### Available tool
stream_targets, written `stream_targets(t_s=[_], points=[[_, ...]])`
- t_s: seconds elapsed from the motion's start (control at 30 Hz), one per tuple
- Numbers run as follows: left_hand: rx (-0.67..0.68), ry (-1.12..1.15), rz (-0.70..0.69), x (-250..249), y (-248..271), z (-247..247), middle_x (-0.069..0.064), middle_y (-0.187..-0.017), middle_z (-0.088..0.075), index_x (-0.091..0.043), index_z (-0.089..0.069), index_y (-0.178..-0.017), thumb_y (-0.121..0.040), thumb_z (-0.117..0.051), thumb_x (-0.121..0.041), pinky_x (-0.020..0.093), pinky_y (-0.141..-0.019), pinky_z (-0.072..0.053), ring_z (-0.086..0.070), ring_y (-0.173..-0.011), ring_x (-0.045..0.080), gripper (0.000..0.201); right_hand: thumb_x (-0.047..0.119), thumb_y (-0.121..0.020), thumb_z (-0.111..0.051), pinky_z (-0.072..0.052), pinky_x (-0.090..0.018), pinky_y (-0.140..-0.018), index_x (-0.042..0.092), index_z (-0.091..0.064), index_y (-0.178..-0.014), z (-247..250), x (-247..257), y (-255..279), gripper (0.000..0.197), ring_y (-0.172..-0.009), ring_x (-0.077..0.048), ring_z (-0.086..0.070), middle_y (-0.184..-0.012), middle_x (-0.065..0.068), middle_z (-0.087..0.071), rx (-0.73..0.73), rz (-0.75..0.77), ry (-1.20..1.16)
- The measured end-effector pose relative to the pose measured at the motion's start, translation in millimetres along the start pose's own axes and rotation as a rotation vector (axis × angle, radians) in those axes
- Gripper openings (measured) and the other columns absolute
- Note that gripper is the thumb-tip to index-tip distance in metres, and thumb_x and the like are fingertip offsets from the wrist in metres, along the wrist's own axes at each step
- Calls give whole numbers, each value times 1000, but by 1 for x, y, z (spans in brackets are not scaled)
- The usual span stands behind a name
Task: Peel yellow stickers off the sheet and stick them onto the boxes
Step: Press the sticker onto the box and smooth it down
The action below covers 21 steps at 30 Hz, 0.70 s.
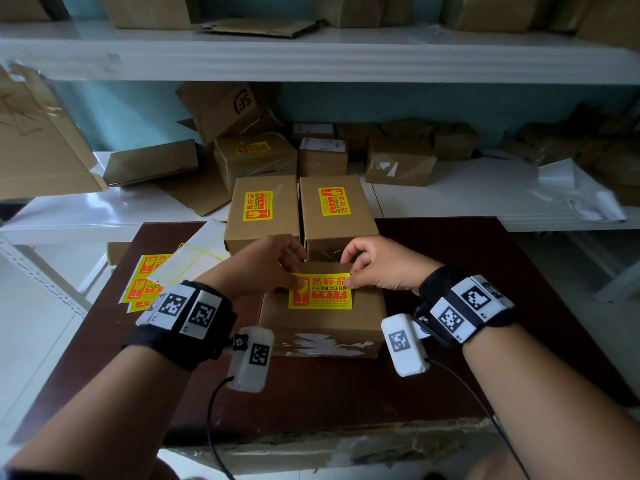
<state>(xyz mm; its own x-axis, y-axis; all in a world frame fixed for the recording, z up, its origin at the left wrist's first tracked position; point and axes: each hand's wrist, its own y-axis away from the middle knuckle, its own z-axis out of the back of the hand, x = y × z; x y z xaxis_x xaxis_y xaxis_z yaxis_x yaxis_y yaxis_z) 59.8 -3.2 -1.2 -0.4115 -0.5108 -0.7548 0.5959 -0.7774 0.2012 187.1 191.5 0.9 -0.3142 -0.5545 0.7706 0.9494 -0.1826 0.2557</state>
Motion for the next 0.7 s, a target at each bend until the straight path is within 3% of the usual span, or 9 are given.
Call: stream_targets(t_s=[0.13,0.47,0.7], points=[[-15,-30,7,1,-1,-1,-3,-86,-68,-31,-59,-95,-76,-82,-4,12,-49,-43,-61,-68,4,41,8,-79,-83,-54,-30,-77,24,-60,-96,-1,0,-1,32,-72,-10,-66,-84,-4,-74,-5,4,33],[-24,-92,34,-2,0,-4,-3,-91,-67,-27,-60,-103,-78,-82,-8,16,-53,-45,-62,-74,7,39,9,-79,-82,-49,-24,-69,22,-61,-98,-4,2,0,31,-66,-6,-62,-79,0,-70,-19,10,95],[-53,-191,16,-6,2,-5,-5,-103,-62,-29,-59,-106,-78,-80,-11,28,-74,-57,-61,-91,11,39,9,-80,-82,-52,-25,-69,23,-61,-100,-7,5,1,32,-71,-8,-65,-80,2,-71,-41,20,173]])
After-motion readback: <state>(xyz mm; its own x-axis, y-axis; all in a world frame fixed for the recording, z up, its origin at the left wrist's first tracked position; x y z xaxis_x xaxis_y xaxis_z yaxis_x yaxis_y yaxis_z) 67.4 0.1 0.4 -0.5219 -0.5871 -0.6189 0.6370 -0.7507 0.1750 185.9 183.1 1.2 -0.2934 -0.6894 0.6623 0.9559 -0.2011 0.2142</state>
